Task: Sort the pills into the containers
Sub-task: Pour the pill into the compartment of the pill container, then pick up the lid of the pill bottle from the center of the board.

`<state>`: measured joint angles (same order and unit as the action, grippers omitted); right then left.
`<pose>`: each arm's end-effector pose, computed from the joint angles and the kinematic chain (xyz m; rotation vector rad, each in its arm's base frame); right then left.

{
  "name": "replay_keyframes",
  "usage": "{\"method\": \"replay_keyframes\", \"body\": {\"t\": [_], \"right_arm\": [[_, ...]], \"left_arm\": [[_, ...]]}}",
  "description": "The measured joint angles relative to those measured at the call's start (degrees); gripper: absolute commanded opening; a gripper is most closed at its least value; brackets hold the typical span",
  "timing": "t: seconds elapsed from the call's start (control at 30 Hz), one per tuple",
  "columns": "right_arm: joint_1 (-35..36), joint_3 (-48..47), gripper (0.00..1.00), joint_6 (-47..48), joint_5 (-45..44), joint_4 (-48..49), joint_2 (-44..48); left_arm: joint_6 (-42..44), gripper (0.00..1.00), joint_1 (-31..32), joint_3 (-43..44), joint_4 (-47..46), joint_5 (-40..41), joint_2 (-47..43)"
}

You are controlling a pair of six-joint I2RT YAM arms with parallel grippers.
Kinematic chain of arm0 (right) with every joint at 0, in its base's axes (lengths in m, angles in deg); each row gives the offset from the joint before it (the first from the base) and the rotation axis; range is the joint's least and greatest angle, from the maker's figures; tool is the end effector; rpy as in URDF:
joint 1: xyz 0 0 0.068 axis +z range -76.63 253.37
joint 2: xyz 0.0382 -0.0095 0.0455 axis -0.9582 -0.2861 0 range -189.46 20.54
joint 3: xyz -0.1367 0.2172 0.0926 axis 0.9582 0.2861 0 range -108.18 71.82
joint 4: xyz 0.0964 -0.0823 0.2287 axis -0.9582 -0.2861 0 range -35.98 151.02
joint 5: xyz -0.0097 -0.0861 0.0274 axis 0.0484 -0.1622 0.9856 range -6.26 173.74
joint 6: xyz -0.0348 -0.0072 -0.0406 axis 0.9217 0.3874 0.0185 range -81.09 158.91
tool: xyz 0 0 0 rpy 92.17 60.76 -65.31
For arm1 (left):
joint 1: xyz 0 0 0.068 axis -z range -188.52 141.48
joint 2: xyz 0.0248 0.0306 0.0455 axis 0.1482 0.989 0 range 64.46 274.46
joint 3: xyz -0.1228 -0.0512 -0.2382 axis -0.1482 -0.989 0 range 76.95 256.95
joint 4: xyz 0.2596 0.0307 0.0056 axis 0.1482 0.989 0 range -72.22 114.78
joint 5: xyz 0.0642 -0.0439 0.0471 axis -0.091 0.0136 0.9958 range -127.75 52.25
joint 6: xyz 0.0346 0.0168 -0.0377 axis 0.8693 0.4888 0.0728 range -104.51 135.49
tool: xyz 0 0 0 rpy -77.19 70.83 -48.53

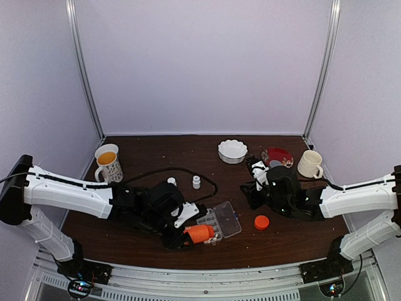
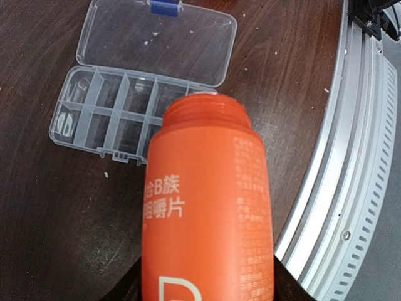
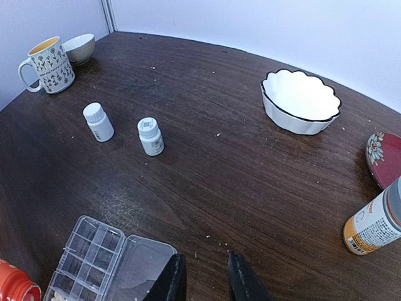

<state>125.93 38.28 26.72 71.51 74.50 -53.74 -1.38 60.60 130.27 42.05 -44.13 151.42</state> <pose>0.1702 0.2097 0.2033 -0.5861 1.9857 0.4875 0.1037 -0.2829 0.1987 1.2430 2.4349 -0.6473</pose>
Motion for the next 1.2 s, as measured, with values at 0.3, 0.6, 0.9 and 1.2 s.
{"method": "replay_keyframes", "body": {"t": [0.3,0.6,0.9,1.2], "right_arm": [[0.0,0.0,0.24,0.0,0.0,-0.2,0.0],[0.0,-3.9,0.26,-1.7,-0.1,-11.5,3.9],[-0.2,-14.8,0.37,-9.0,0.3,-32.7,5.0],[-0.9,-15.5,0.8,-16.7,1.1,-49.2,4.6]], "left_arm": [[-0.2,0.0,0.0,-10.9,-16.2,0.4,-9.9],[2.8,0.0,0.0,-12.9,-23.8,5.8,-25.1],[10.7,0.0,0.1,-13.2,-34.3,12.6,-35.6],[23.7,0.0,0.1,-9.2,-39.1,15.5,-41.0]]}}
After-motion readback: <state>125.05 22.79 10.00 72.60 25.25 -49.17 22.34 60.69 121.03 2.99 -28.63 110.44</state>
